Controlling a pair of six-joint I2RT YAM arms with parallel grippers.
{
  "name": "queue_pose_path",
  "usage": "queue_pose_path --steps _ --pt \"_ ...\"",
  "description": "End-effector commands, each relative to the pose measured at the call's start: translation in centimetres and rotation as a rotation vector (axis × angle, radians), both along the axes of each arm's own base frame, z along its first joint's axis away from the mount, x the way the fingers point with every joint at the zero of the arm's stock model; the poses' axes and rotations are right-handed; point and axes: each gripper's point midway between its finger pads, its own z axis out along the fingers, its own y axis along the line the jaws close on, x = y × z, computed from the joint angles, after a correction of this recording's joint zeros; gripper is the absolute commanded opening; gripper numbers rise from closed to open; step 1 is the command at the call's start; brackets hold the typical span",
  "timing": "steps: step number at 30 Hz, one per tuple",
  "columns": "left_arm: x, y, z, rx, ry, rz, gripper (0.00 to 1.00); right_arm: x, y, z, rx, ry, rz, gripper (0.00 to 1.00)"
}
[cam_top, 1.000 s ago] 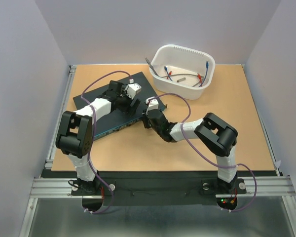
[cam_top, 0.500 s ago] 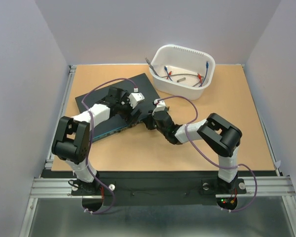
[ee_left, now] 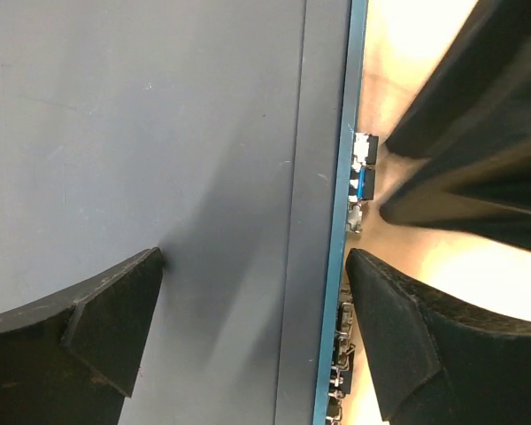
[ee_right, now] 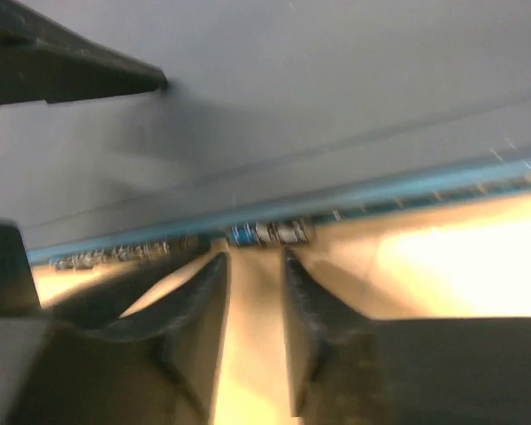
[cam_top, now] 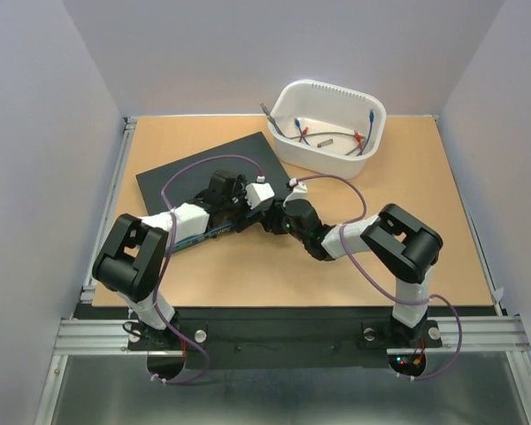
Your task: Pull the plug from the switch port
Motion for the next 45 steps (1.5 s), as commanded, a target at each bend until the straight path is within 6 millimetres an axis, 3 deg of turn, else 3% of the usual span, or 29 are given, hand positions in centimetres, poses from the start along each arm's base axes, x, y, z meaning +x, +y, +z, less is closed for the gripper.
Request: queue_pose_path --steps 1,3,6,11,18,22,37,45 --pt "1.0 1.3 0.1 0.047 -0.058 0.051 0.85 -0.4 -0.1 4.2 0.136 0.003 0.01 0.5" --pt "0.5 1.3 -0.1 0.059 -0.052 0.026 0.78 -0.5 -0.3 4.9 0.194 0.038 -0.005 0.54" --pt "-0.1 1.3 -0.5 0.065 -0.04 -0.006 0.77 -1.4 -0.3 5.0 0.258 0.104 -0.013 0.55" --pt "-0.4 0.8 -1.0 0.046 -0.017 -0.029 0.75 -1.2 0.3 4.6 0.34 0.189 -0.062 0.44" --pt "-0.4 0.6 -0.9 0.003 0.006 -0.029 0.75 -0.8 0.2 3.2 0.353 0.266 -0.132 0.42" --pt "0.0 0.7 -1.4 0.005 0.012 -0.015 0.75 -0.8 -0.1 1.4 0.363 0.329 -0.187 0.42" --pt "0.2 0.3 -1.5 -0.013 0.019 -0.01 0.75 0.1 -0.2 0.3 0.471 0.345 -0.238 0.38" --pt "0.3 0.2 -1.8 -0.013 0.029 -0.006 0.75 0.8 -0.5 1.7 0.519 0.286 -0.224 0.36"
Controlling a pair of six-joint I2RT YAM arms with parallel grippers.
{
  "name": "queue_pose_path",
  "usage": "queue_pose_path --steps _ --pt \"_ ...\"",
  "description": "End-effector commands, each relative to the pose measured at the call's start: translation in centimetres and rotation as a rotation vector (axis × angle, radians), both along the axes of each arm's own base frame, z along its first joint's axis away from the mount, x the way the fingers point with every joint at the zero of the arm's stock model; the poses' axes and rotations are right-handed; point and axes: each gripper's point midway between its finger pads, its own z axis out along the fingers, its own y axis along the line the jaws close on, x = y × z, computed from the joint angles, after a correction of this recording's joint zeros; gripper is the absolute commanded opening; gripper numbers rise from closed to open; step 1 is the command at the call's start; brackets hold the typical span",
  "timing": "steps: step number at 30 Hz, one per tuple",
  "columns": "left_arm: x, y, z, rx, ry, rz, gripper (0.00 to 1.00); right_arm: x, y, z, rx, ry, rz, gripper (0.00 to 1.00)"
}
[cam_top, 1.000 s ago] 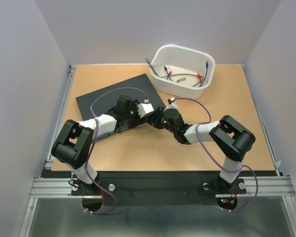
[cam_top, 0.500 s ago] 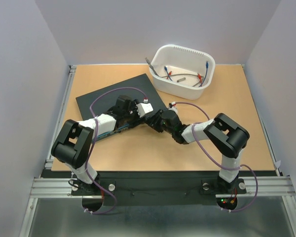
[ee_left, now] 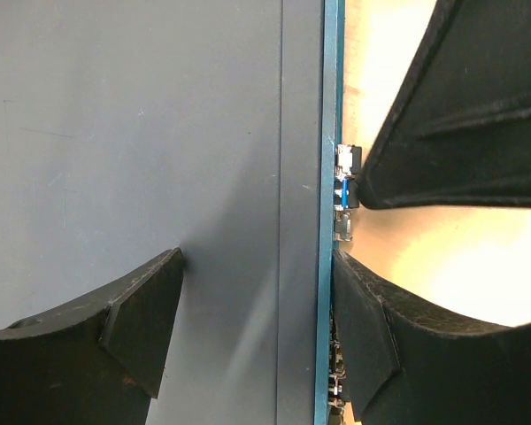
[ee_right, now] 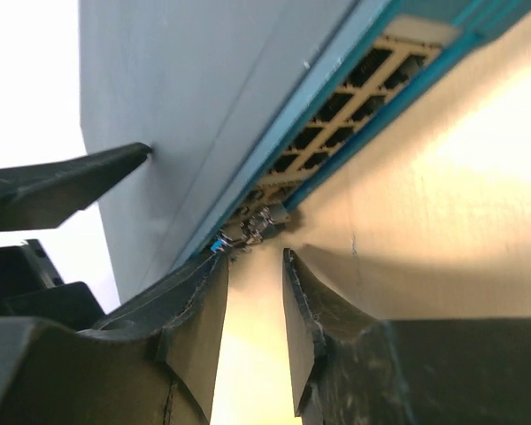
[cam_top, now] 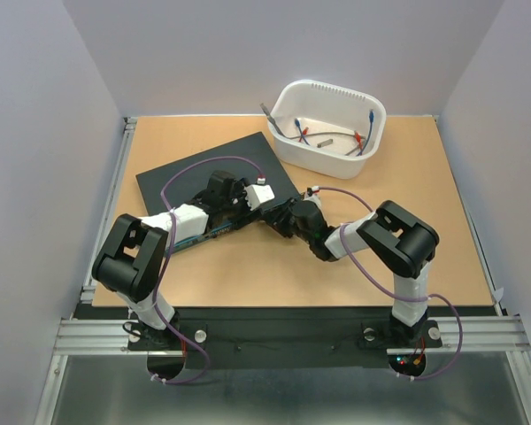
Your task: Pull the plug from the switch port
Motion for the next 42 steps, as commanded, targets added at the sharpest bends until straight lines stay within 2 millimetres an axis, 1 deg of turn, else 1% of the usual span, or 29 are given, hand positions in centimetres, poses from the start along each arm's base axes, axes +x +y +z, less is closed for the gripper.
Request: queue_pose_path --steps 1,3,7,11,18,24,29,31,35,39,42 --pt "0.4 1.0 -1.8 0.015 0.047 0.058 0.75 1.0 0.1 2.4 0.08 -0.076 -0.024 0.36" --pt "0.5 1.0 -1.9 0.016 0.049 0.06 0.75 0.9 0.1 2.6 0.094 -0.084 -0.018 0.35" --pt "0.4 1.0 -2.0 0.015 0.053 0.058 0.75 1.1 -0.2 2.5 0.104 -0.084 -0.041 0.35" --pt "0.5 0.9 -2.0 0.015 0.052 0.06 0.75 1.6 0.4 2.7 0.111 -0.096 -0.025 0.34" --pt "0.5 1.0 -2.1 0.017 0.054 0.063 0.75 1.9 0.3 2.8 0.132 -0.098 -0.031 0.33" --pt "0.4 1.0 -2.2 0.016 0.059 0.066 0.75 2.3 0.9 3.0 0.14 -0.108 -0.016 0.33" --pt "0.5 1.0 -2.0 0.015 0.056 0.067 0.75 2.4 0.9 2.4 0.14 -0.092 -0.018 0.32" --pt "0.6 1.0 -2.0 0.016 0.052 0.067 0.75 2.3 1.0 2.2 0.141 -0.088 -0.014 0.31" --pt "0.6 1.0 -2.0 0.016 0.055 0.066 0.75 1.8 0.5 2.2 0.137 -0.085 -0.014 0.28" --pt "0.7 1.0 -2.0 0.017 0.055 0.067 0.75 1.2 0.2 2.4 0.136 -0.081 -0.009 0.28" --pt "0.6 1.0 -2.1 0.019 0.058 0.067 0.75 1.2 0.1 2.4 0.137 -0.083 -0.01 0.28"
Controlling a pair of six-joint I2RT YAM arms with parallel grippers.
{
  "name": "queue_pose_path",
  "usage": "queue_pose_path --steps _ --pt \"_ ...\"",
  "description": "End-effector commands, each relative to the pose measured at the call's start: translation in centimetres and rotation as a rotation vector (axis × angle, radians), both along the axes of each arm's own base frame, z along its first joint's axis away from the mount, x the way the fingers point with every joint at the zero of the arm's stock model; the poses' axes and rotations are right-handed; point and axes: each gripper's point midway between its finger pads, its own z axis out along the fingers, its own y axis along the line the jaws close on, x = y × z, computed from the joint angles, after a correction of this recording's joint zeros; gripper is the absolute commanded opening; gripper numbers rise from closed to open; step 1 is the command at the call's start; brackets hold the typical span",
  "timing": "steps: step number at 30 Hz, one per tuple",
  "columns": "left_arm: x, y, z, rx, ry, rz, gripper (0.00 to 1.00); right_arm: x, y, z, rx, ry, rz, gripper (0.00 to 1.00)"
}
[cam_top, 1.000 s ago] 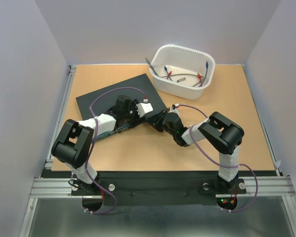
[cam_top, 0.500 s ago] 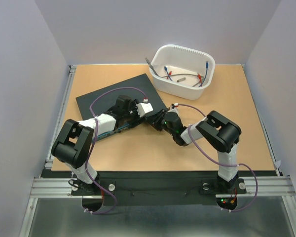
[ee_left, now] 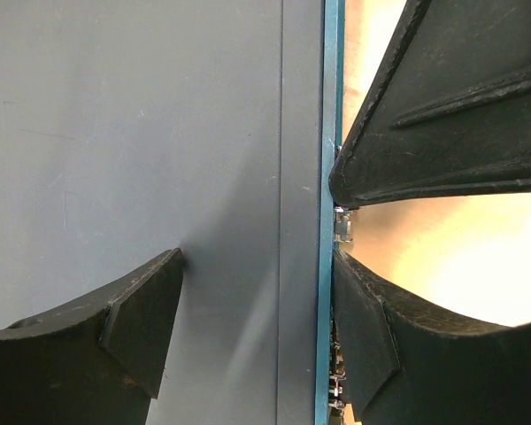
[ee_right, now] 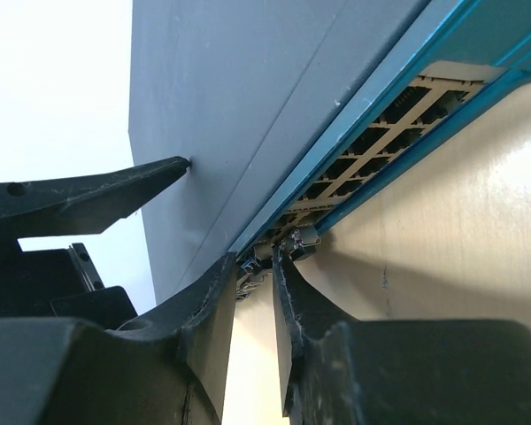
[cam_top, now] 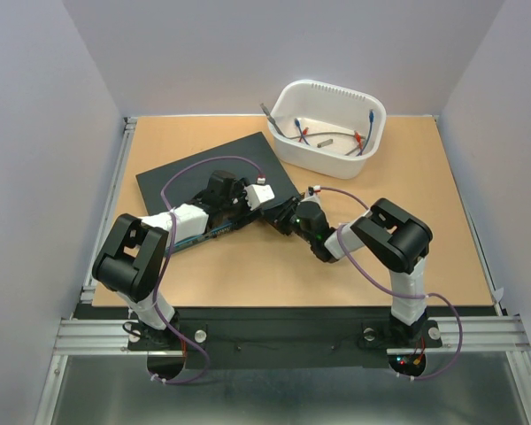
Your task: Pull the plug from the switch port
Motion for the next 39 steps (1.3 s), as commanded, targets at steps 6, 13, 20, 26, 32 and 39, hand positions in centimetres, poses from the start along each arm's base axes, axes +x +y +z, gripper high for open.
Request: queue_pose_path --steps 6,13,20,26,32,39 --pt "0.6 1.0 -1.9 0.02 0.054 0.067 0.75 -0.1 -0.4 1.3 0.029 -0.025 -0.005 0.27" --pt "0.6 1.1 -2.0 0.023 0.058 0.067 0.75 -0.4 -0.2 1.5 0.027 -0.031 0.001 0.28" --pt "0.6 1.1 -2.0 0.023 0.059 0.067 0.75 0.2 0.3 2.4 0.036 -0.057 0.001 0.28" --pt "0.5 1.1 -2.2 0.025 0.061 0.065 0.75 0.2 0.5 2.6 0.041 -0.064 0.011 0.28" --pt "0.5 1.0 -2.3 0.022 0.065 0.065 0.75 0.3 0.4 4.1 0.04 -0.109 0.011 0.27" --pt "0.4 1.0 -2.2 0.021 0.064 0.066 0.75 0.4 1.1 2.5 0.052 -0.063 0.021 0.27"
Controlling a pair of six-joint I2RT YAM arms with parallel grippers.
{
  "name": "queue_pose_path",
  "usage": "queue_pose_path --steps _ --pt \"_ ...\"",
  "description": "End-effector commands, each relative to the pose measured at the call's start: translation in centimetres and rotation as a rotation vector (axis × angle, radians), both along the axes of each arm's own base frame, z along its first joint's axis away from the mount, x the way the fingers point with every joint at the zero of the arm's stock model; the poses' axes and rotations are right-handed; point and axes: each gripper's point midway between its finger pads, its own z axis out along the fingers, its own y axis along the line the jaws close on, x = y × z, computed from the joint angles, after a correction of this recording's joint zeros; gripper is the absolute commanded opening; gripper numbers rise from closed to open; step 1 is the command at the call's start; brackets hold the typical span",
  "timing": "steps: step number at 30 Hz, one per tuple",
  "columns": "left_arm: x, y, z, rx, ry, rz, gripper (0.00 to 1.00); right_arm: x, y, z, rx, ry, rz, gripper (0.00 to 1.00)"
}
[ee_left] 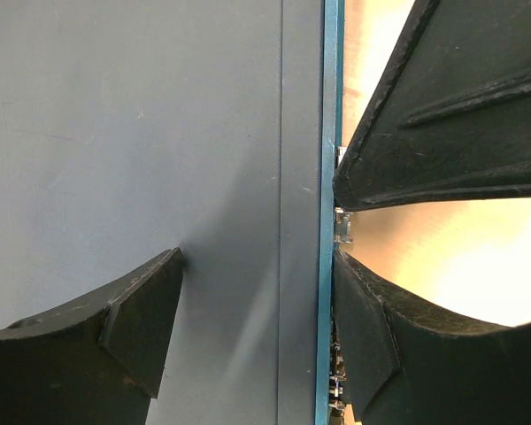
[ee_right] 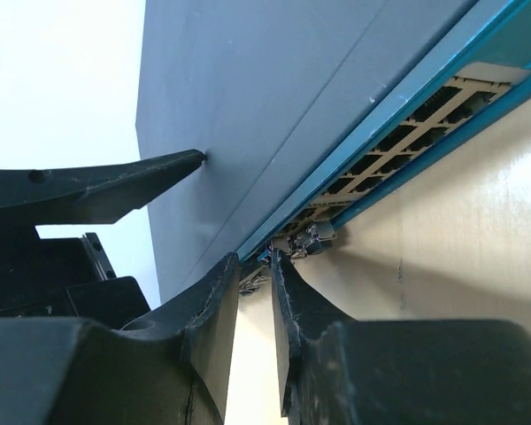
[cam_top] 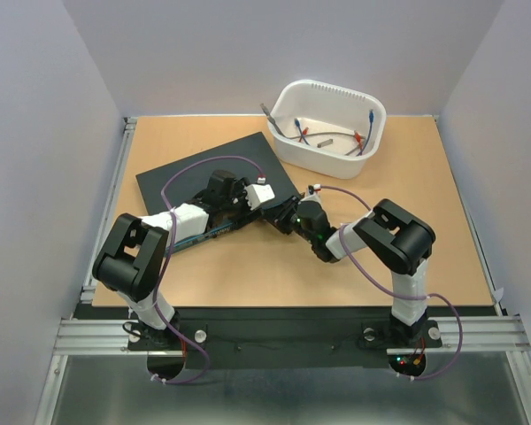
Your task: Pull the plug from the switch port
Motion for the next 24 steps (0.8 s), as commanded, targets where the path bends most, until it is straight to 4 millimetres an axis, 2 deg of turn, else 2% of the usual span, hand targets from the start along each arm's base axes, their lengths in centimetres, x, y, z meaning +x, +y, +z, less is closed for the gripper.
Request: queue_pose_path --steps 1,8,9,12,13,14,19,22,24 --pt "0.4 1.0 -2.2 0.022 0.062 0.068 0.75 0.7 1.1 1.7 0.053 -0.04 0.005 0.27" --pt "0.4 1.0 -2.4 0.024 0.064 0.067 0.75 0.5 0.8 1.0 0.02 -0.046 0.011 0.25" --pt "0.5 1.0 -2.3 0.022 0.062 0.068 0.75 0.3 1.1 1.5 0.001 -0.069 0.028 0.25" --pt "0.6 1.0 -2.3 0.022 0.065 0.068 0.76 0.1 0.6 1.7 -0.175 -0.215 0.081 0.32" --pt "0.6 1.1 -2.3 0.025 0.066 0.068 0.77 0.0 0.3 2.3 -0.204 -0.256 0.091 0.33" --pt "0.7 1.0 -2.2 0.026 0.067 0.068 0.78 -0.4 -0.3 2.0 -0.313 -0.341 0.137 0.37" --pt "0.9 1.5 -2.0 0.001 0.101 0.081 0.76 -3.3 -1.4 1.9 -0.533 -0.581 0.352 0.45" --pt "0.8 2.0 -1.8 -0.018 0.138 0.083 0.75 -3.0 -2.2 1.8 -0.604 -0.626 0.346 0.46" --pt "0.7 2.3 -1.9 -0.021 0.152 0.086 0.75 -1.7 -2.8 1.9 -0.638 -0.613 0.272 0.43"
